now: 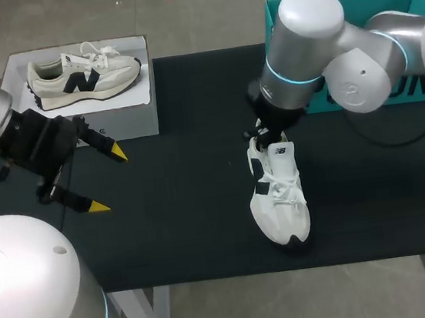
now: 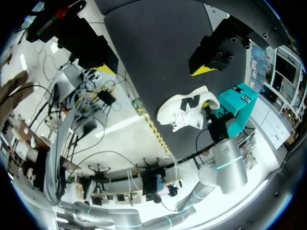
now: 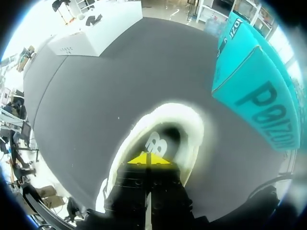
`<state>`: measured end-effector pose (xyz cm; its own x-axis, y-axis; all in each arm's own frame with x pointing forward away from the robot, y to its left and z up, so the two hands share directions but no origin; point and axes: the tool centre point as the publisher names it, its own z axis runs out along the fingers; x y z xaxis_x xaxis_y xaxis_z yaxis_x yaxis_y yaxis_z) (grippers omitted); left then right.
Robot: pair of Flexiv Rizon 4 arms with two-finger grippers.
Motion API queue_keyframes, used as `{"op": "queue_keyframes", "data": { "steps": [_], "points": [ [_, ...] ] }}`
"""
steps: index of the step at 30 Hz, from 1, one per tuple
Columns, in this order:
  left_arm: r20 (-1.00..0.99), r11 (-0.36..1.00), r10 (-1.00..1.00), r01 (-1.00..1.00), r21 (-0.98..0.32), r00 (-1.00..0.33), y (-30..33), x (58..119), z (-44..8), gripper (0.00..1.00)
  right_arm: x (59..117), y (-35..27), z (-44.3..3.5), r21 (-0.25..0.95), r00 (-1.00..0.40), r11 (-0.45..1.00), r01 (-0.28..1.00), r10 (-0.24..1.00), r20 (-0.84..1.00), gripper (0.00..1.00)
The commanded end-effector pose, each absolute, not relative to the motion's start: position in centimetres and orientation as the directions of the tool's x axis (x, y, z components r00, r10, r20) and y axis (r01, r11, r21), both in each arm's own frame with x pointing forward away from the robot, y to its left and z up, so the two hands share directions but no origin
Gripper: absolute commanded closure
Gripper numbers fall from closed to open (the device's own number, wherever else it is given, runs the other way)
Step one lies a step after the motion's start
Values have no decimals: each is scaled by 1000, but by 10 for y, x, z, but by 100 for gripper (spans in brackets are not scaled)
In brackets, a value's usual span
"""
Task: Take the shoe out of the shoebox, open the shoe tongue, remove and reinsert the insole, then place the shoe into the shoebox
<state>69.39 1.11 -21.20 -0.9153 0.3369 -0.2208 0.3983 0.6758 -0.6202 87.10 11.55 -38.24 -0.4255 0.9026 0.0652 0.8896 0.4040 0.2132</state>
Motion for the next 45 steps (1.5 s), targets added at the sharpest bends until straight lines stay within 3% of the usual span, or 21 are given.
{"op": "queue_keyframes", "data": {
  "steps": [1,6,23,45],
  "points": [
    [-219,677,338,398,-619,-915,11,694,-212,0,885,126,-410,173,-422,405,898,903,75,100],
    [-219,677,338,398,-619,-915,11,694,-212,0,884,122,-414,137,-407,396,908,911,66,100],
    [-219,677,338,398,-619,-915,11,694,-212,0,865,103,-356,20,-328,327,945,943,63,100],
    [-219,677,338,398,-619,-915,11,694,-212,0,839,111,-375,-126,-291,304,944,951,109,100]
  ]
}}
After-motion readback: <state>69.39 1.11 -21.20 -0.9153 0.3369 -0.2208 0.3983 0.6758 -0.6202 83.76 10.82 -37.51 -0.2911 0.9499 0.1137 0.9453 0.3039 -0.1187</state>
